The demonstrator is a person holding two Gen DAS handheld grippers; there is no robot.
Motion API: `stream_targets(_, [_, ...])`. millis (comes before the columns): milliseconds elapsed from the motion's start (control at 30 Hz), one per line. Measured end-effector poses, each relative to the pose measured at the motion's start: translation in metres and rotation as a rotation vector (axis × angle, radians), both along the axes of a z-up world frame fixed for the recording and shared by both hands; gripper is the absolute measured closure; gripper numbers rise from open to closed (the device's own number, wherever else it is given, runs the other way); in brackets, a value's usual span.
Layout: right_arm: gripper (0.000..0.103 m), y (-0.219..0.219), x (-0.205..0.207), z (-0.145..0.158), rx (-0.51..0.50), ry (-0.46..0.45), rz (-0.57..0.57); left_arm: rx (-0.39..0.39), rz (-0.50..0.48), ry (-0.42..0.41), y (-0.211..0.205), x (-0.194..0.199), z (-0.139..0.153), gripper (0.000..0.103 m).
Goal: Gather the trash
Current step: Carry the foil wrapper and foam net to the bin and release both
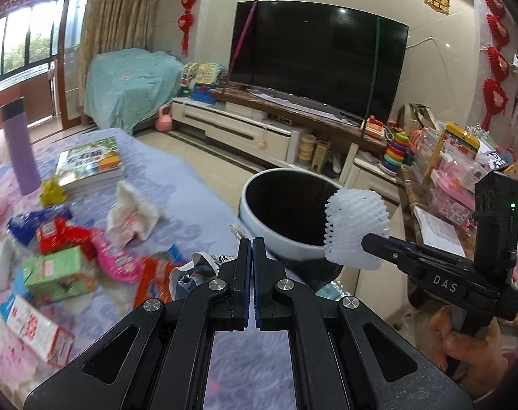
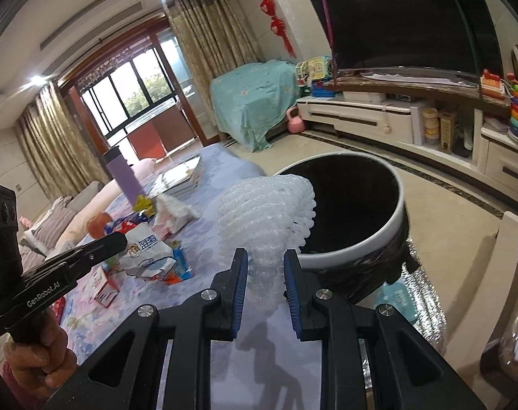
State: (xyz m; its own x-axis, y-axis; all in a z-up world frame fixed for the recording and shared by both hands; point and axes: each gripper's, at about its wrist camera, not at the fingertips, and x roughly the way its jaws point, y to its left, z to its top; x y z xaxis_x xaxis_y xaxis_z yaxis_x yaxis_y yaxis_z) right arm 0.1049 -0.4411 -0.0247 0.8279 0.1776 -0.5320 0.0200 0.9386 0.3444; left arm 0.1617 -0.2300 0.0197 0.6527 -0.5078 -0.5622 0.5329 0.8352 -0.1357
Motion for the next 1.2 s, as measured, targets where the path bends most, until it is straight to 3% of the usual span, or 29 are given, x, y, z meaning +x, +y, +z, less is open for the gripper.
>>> stream_targets(600, [0.081,-0.049,0.041,-0.002,-0.028,0.034,-0.047,0.004,-0.085,-0.021,-0.08,0.048,0.003,0.102])
stream_targets(1000, [0.081,-0.068,0.059,-0.01,-0.03,0.074,-0.057,0.026,-0.106,0.032,-0.112,0.072,-0.02,0.102])
stream_targets(1200, [0.075,-0.072,0.068,-0.016,-0.044,0.099,-0.051,0.042,-0.126,0.051,-0.119,0.077,-0.029,0.101])
